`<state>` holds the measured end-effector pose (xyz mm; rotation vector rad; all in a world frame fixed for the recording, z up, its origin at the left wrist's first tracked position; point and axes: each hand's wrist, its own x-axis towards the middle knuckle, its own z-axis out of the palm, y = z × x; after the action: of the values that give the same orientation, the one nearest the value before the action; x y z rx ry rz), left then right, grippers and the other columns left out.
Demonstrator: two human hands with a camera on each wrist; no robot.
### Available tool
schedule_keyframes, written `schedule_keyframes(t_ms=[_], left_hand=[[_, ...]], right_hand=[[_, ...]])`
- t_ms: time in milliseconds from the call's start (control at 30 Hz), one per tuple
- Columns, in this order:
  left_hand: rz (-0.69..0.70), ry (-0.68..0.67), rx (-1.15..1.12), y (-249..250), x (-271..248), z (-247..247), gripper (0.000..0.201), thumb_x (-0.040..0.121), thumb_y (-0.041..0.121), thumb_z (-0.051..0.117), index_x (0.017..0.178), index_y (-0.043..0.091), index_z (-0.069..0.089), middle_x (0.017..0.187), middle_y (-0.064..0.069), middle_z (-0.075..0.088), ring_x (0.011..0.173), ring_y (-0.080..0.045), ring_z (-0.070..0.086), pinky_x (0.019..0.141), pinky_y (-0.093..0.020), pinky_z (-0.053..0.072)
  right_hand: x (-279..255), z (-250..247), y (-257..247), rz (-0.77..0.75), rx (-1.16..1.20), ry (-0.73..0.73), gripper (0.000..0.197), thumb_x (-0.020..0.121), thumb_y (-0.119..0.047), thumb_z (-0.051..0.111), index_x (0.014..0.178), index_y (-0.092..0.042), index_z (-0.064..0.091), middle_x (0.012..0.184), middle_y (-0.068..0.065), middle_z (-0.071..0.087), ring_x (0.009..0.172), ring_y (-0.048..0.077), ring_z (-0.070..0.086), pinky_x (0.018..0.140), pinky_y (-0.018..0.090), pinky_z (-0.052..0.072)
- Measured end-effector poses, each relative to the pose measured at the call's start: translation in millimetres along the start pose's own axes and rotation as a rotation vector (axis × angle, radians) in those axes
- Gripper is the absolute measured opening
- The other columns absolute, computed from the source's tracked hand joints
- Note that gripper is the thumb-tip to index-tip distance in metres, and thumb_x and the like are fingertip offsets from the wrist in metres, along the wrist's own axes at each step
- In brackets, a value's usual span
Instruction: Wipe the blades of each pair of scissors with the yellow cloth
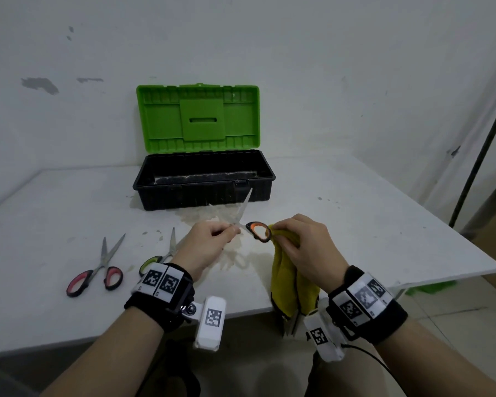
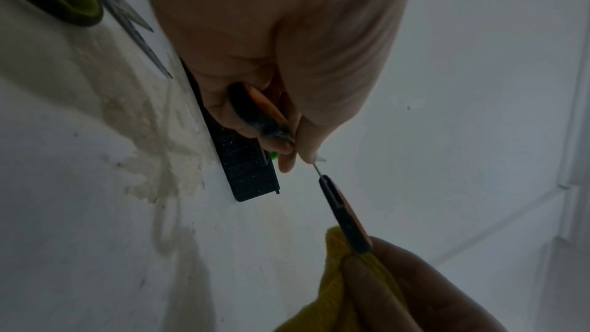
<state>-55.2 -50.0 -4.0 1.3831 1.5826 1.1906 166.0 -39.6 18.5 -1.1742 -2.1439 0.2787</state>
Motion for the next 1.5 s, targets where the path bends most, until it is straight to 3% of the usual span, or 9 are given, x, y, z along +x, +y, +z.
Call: schedule_keyframes(t_ms=[200, 433, 533, 667, 767, 900, 1133, 1267, 1500], left_hand=[[0.02, -0.081, -0.017, 7.7, -3.0, 8.9, 0.025, 0.1, 0.031, 0.057, 0.099, 0.017, 0.078, 0.084, 0.006, 0.065, 0.08, -0.005, 0.057, 0.069, -0.02, 0.04], [0.138, -0.1, 0.159, 4.1, -4.7, 5.4, 0.023, 0.099, 0.027, 0.059, 0.087, 0.013, 0.072, 0.063, 0.008, 0.052, 0.048, 0.003, 0.043, 0.051, -0.009, 0.036], [0.153, -0.126, 0.219, 2.3, -4.4, 7.4, 0.026, 0.1, 0.026, 0.058, 0.074, 0.022, 0.063, 0.058, 0.011, 0.051, 0.05, 0.001, 0.045, 0.056, -0.018, 0.038], [0.083, -0.205, 0.185, -2.4, -0.9, 9.8, 0.028, 0.101, 0.027, 0.055, 0.085, 0.005, 0.06, 0.077, -0.008, 0.065, 0.068, -0.015, 0.07, 0.075, -0.043, 0.055], [0.017, -0.237, 0.103, -2.8, -0.8, 10.3, 0.03, 0.101, 0.028, 0.055, 0.075, 0.012, 0.052, 0.059, -0.001, 0.052, 0.048, -0.017, 0.062, 0.055, -0.037, 0.054], [0.005, -0.23, 0.106, -7.6, 4.6, 7.9, 0.032, 0.098, 0.029, 0.06, 0.072, 0.015, 0.048, 0.05, 0.008, 0.038, 0.04, -0.008, 0.035, 0.039, -0.022, 0.03], [0.009, -0.252, 0.123, -6.4, 7.2, 3.2, 0.03, 0.099, 0.03, 0.058, 0.075, 0.013, 0.056, 0.05, 0.008, 0.037, 0.041, -0.008, 0.032, 0.039, -0.02, 0.027], [-0.036, -0.29, 0.089, -4.1, 4.3, 8.2, 0.03, 0.1, 0.029, 0.057, 0.075, 0.014, 0.056, 0.052, 0.007, 0.039, 0.042, -0.009, 0.033, 0.038, -0.02, 0.027], [-0.175, -0.363, -0.083, -1.8, -2.5, 15.2, 0.027, 0.101, 0.027, 0.056, 0.078, 0.013, 0.057, 0.061, 0.003, 0.049, 0.039, -0.009, 0.03, 0.038, -0.021, 0.02]], right_hand=[[-7.4, 12.2, -6.5, -0.09, 0.039, -0.13, 0.017, 0.091, -0.024, 0.062, 0.106, -0.028, 0.07, 0.095, -0.01, 0.059, 0.086, 0.007, 0.057, 0.077, 0.017, 0.045], [-3.3, 1.6, 9.1, 0.091, 0.069, 0.014, 0.017, 0.088, -0.031, 0.064, 0.104, -0.026, 0.068, 0.097, -0.012, 0.067, 0.088, 0.004, 0.058, 0.08, 0.019, 0.045], [-5.7, 1.0, 8.0, 0.12, 0.188, 0.016, 0.007, 0.093, -0.032, 0.059, 0.098, -0.029, 0.064, 0.076, -0.009, 0.065, 0.068, 0.005, 0.057, 0.061, 0.017, 0.045], [-7.1, 8.5, 10.5, 0.214, 0.245, -0.036, 0.009, 0.097, -0.036, 0.05, 0.098, -0.031, 0.057, 0.065, -0.004, 0.057, 0.058, 0.007, 0.051, 0.054, 0.018, 0.042], [-3.4, 12.1, 13.5, 0.32, 0.358, -0.084, 0.01, 0.097, -0.035, 0.049, 0.096, -0.029, 0.057, 0.081, -0.004, 0.062, 0.074, 0.01, 0.058, 0.068, 0.029, 0.049], [-0.3, 11.5, 10.5, 0.382, 0.483, -0.112, 0.007, 0.089, -0.029, 0.061, 0.096, -0.027, 0.06, 0.087, -0.003, 0.065, 0.078, 0.012, 0.062, 0.068, 0.026, 0.053], [7.6, 5.6, 9.2, 0.258, 0.531, -0.147, 0.01, 0.092, -0.023, 0.06, 0.098, -0.028, 0.066, 0.089, -0.003, 0.068, 0.078, 0.01, 0.063, 0.072, 0.03, 0.054], [11.4, 12.7, 7.9, 0.111, 0.28, -0.023, 0.018, 0.09, -0.024, 0.063, 0.106, -0.031, 0.057, 0.092, -0.01, 0.064, 0.077, 0.003, 0.061, 0.068, 0.015, 0.048], [5.7, 32.3, 4.6, -0.081, 0.095, -0.015, 0.023, 0.088, -0.03, 0.068, 0.108, -0.02, 0.073, 0.101, -0.005, 0.062, 0.089, 0.005, 0.058, 0.082, 0.006, 0.041]])
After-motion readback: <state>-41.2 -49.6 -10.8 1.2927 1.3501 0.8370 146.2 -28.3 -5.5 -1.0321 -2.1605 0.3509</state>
